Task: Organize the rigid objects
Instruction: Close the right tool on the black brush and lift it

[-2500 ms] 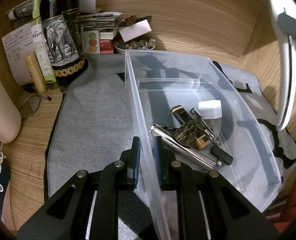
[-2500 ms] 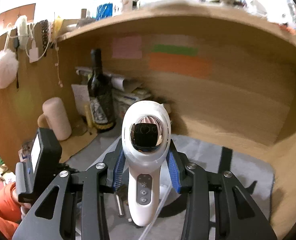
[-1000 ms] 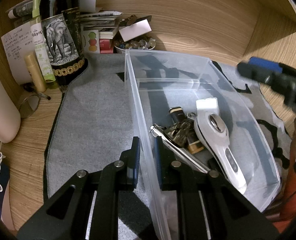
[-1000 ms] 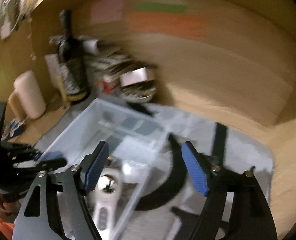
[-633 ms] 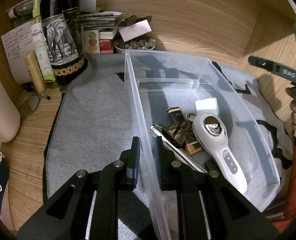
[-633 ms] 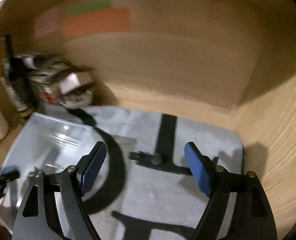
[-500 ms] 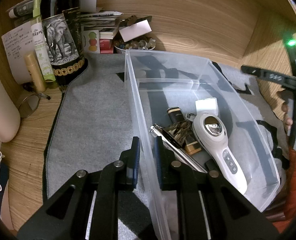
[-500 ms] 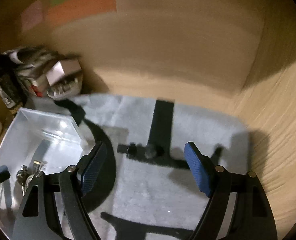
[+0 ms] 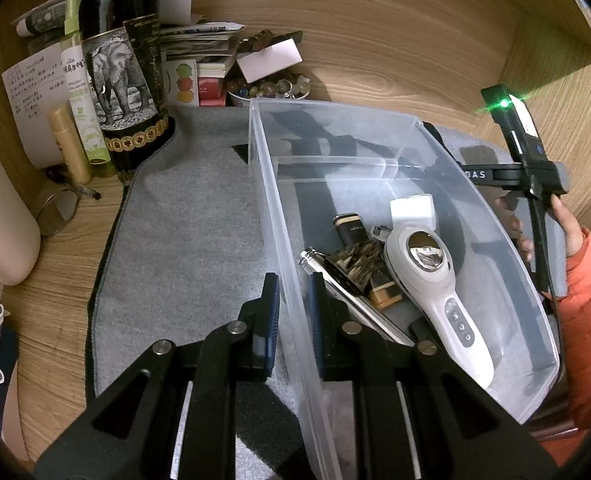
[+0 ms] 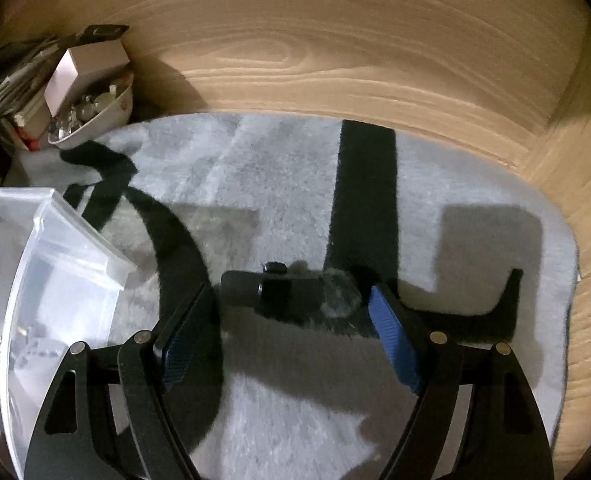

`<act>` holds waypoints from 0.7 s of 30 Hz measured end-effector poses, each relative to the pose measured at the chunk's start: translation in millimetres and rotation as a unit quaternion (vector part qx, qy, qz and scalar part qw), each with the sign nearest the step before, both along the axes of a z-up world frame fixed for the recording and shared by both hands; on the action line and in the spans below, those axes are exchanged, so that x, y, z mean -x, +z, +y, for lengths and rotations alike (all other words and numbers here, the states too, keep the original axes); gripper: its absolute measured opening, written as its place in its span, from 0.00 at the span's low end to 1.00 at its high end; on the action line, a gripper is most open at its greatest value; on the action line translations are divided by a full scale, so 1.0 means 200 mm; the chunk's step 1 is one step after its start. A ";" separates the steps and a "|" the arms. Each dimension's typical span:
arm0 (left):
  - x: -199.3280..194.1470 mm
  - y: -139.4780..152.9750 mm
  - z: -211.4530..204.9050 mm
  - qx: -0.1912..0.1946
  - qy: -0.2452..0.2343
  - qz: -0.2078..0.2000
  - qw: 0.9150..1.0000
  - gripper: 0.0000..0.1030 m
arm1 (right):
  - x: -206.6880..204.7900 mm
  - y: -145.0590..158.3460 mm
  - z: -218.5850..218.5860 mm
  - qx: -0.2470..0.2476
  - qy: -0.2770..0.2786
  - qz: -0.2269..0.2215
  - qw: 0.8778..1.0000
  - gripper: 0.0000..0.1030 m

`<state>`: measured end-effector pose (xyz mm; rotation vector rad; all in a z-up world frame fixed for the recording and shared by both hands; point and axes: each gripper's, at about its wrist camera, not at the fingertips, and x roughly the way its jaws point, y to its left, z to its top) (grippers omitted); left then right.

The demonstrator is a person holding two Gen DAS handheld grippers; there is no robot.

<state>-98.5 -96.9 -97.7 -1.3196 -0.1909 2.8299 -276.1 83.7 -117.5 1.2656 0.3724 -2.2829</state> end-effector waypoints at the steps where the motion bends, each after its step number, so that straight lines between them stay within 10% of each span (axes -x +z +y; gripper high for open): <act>1: 0.00 0.00 0.00 0.000 0.000 0.000 1.000 0.13 | -0.01 0.00 0.01 0.004 0.000 0.004 1.000 0.75; 4: 0.00 0.00 0.00 0.000 0.000 0.000 1.000 0.13 | -0.03 0.01 0.02 0.007 0.007 0.007 1.000 0.57; 21: 0.00 0.00 0.00 0.002 0.000 -0.001 1.000 0.13 | -0.43 0.39 0.13 0.059 0.053 0.104 0.991 0.57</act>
